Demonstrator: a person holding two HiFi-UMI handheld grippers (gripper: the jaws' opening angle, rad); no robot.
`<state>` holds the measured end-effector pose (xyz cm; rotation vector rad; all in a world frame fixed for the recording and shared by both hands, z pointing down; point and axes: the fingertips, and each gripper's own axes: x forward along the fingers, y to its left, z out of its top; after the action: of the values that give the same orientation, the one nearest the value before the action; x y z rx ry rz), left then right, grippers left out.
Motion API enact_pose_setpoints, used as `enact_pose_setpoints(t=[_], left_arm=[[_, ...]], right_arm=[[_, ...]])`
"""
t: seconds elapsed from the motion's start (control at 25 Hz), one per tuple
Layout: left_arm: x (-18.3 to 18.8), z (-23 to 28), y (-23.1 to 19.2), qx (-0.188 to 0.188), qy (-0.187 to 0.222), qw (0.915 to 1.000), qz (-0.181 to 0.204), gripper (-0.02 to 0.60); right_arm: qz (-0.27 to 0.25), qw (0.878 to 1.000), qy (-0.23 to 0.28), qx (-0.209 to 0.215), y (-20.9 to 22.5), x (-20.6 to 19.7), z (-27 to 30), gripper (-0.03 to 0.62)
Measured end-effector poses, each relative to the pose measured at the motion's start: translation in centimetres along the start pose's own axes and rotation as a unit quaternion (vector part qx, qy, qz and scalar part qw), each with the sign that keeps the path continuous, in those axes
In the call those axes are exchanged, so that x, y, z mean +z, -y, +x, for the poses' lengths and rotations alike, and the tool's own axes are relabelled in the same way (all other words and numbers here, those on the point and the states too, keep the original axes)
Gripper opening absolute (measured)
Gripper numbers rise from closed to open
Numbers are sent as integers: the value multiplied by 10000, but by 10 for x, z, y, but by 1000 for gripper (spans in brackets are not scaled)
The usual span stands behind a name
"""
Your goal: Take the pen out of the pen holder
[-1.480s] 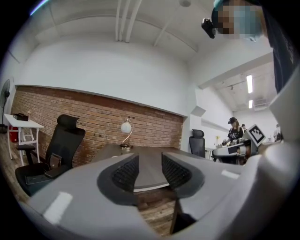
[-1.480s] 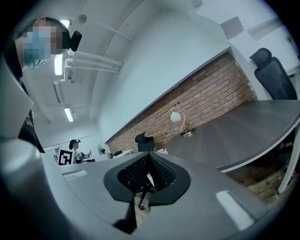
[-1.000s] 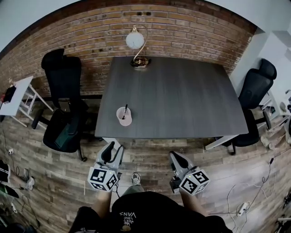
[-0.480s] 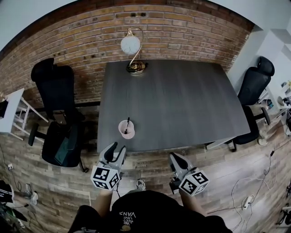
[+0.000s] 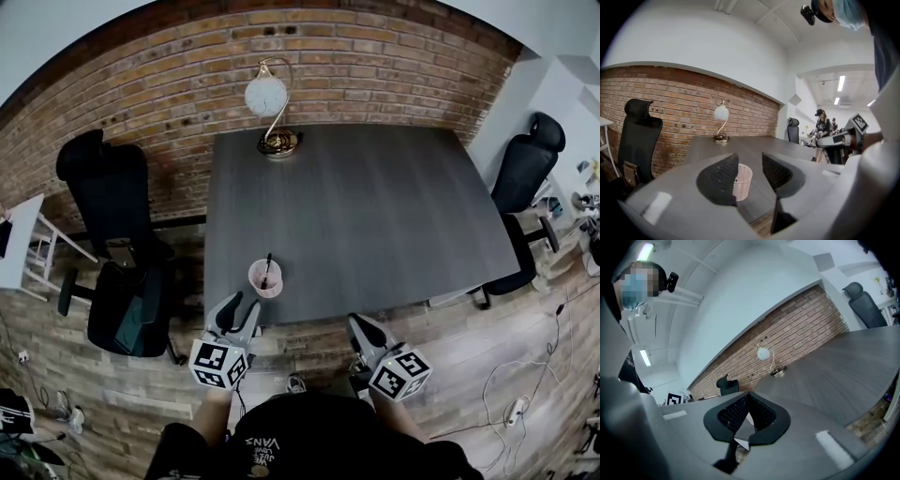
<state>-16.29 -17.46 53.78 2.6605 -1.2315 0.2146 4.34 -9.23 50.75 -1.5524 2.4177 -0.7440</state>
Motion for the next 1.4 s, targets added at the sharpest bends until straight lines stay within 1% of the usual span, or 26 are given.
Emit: enact_pose_setpoints(t=[0.16,0.36,0.52,0.72,1.04,1.2,1.28,1.4], left_arm=[[3,9,-2,122,-2,9999,38,170],[7,26,-6,375,-58,9992,118,172],[7,43,-8,554,-186,9979,264,172],[3,67,-12,728,-408,9955,447,172],[-17,106,-22,872,-1075,9879,697,172],[-27,120,-30,929,-1409,9832,700,172],[-33,125,-34,955,-1604,9798,715,172],[-43,133,-38,1032,-1923,9726,799,172]], right_arm=[[-7,9998,-123,154,7,4,9,2],[-81,9985,-322,428,20,17,22,2],[-126,9971,-453,592,31,30,28,2],[-111,9956,-576,725,52,36,28,2],[-40,9953,-652,709,84,46,21,2],[10,9950,-686,722,95,47,20,2],[40,9949,-699,725,99,48,20,2],[66,9947,-706,740,106,50,20,2]])
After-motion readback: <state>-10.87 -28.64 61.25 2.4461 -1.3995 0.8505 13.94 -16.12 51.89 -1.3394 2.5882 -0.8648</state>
